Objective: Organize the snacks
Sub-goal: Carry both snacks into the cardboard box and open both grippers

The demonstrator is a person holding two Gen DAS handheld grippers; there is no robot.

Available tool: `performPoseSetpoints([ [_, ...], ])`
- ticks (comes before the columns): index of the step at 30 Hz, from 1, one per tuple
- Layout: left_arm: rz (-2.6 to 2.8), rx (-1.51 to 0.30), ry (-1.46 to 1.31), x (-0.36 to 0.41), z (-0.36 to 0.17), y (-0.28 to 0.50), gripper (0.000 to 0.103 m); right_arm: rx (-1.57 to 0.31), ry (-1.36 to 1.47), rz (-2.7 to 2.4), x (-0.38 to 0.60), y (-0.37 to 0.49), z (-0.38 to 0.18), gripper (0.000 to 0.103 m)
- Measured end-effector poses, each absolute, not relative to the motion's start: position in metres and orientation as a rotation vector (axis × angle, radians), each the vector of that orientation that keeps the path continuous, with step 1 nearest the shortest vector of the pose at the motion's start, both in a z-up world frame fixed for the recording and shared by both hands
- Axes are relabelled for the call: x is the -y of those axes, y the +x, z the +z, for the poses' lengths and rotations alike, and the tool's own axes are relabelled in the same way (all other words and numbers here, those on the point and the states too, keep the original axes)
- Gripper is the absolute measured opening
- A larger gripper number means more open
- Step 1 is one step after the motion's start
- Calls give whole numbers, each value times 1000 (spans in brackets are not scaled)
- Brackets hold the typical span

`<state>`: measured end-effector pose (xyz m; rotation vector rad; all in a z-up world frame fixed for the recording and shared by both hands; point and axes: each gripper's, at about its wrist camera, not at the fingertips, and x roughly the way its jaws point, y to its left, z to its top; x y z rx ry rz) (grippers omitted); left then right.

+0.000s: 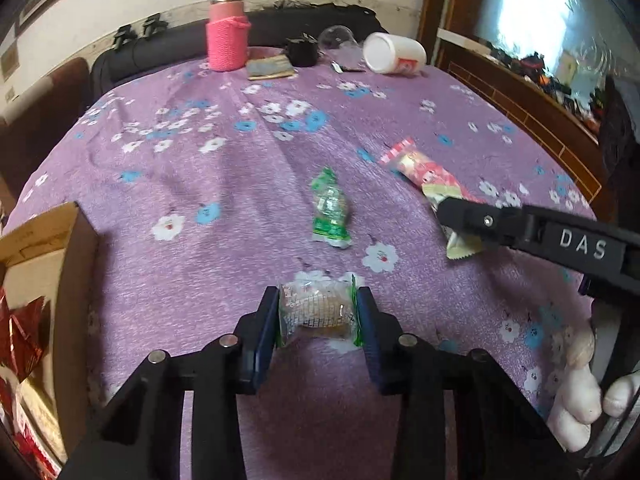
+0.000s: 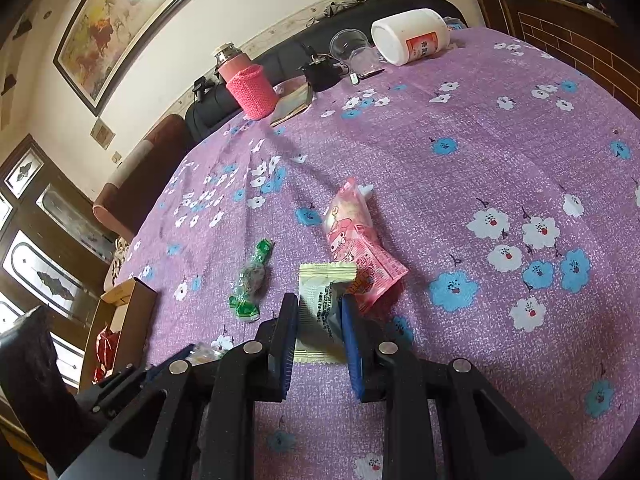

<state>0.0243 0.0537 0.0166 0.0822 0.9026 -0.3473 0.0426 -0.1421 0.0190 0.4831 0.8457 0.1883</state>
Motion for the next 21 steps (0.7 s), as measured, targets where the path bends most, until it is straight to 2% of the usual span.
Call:
performPoseSetpoints([
  [6, -347, -859, -64, -94, 49, 2, 37, -836, 467, 209, 136, 41, 21, 23],
  [12, -225, -800, -209, -183, 80, -39, 37, -819, 432, 251, 118, 35, 27, 23],
  [21, 16, -818, -265, -291, 64, -87, 38, -844, 348, 499, 20, 2, 56, 24],
])
